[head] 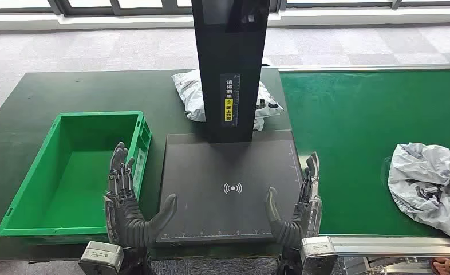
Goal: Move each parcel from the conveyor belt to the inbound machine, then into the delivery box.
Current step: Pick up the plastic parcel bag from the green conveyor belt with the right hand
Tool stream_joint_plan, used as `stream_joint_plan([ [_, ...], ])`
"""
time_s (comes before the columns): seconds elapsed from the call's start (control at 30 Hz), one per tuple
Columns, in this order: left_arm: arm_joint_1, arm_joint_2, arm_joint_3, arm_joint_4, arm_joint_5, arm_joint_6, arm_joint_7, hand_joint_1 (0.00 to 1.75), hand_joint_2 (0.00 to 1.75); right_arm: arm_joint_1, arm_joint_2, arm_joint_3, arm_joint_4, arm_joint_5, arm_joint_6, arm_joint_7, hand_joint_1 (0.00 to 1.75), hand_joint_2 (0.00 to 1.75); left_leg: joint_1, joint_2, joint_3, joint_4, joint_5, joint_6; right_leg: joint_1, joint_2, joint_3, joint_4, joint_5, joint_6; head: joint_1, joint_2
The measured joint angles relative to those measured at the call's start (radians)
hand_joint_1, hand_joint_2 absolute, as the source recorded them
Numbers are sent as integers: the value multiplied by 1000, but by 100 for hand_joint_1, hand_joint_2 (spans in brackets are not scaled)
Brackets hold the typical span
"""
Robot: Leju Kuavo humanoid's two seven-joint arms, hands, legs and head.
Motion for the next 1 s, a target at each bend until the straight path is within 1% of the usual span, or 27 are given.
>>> stream_joint_plan([
  [0.53, -2, -2, 1, 2, -9, -14, 2, 0, 175, 8, 5, 0, 0, 18, -1, 12, 0, 175, 0, 0, 0, 0, 0, 0, 0, 0, 0, 0, 0, 0, 0, 0],
  [1.0, -3, -5, 7, 4, -13, -15, 7, 0, 175, 6, 17, 0, 0, 32, 22, 26, 0, 175, 0, 0, 0, 0, 0, 0, 0, 0, 0, 0, 0, 0, 0, 0],
])
